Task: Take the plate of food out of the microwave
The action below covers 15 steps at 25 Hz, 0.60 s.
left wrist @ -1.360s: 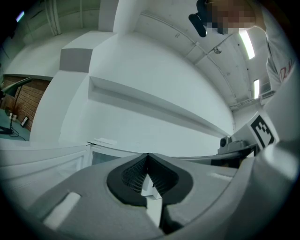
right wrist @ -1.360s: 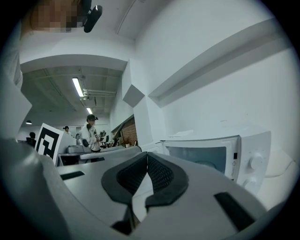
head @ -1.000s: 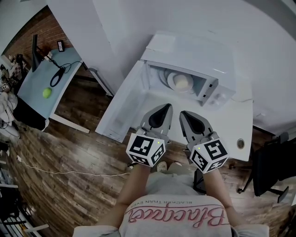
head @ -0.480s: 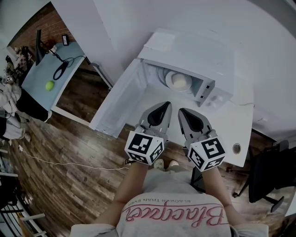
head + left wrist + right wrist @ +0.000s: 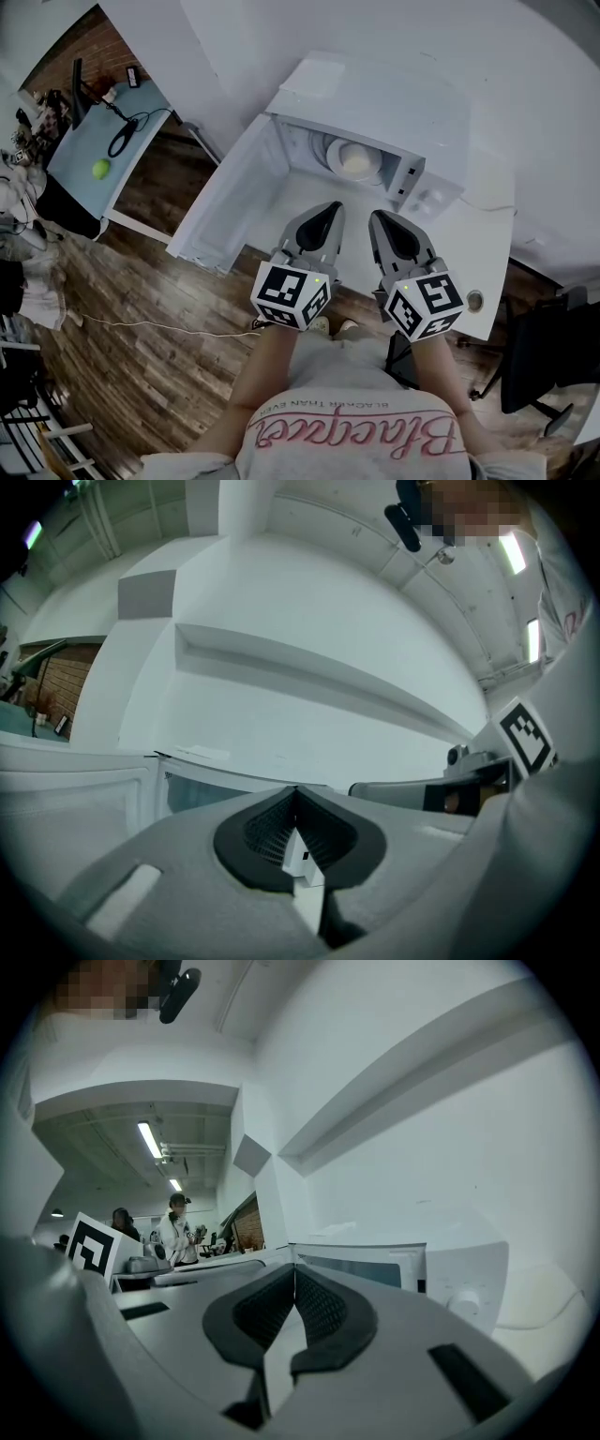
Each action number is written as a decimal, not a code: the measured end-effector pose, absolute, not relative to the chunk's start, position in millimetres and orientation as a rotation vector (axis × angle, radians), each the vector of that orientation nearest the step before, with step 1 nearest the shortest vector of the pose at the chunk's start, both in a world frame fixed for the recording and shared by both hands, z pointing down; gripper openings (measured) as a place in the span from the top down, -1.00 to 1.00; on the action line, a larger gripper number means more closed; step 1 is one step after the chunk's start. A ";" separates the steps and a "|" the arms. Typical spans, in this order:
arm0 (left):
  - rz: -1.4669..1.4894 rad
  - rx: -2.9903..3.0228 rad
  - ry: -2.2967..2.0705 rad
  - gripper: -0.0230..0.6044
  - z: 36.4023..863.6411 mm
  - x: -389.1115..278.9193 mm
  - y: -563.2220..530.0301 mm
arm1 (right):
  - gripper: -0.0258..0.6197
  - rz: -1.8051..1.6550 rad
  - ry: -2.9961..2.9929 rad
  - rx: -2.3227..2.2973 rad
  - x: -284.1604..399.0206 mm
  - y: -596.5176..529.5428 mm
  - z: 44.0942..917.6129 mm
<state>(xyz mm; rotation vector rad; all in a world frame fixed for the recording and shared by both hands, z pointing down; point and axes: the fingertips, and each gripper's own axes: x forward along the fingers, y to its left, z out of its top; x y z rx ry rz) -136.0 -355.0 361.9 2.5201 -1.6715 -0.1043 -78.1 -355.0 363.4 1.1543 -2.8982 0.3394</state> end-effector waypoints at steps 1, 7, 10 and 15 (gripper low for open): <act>-0.099 2.517 -1.675 0.91 362.7 -134.7 -355.4 | 0.88 0.345 -2.898 1.141 -78.0 -354.9 365.0; -0.087 2.502 -1.668 0.91 368.2 -130.0 -356.0 | 0.88 0.386 -2.898 1.145 -74.6 -360.8 368.7; -0.077 2.491 -1.673 0.91 370.6 -135.4 -360.7 | 0.88 0.410 -2.895 1.157 -76.7 -365.9 371.5; -0.047 2.504 -1.669 0.91 372.0 -147.2 -375.9 | 0.88 0.426 -2.873 1.205 -84.0 -382.3 376.5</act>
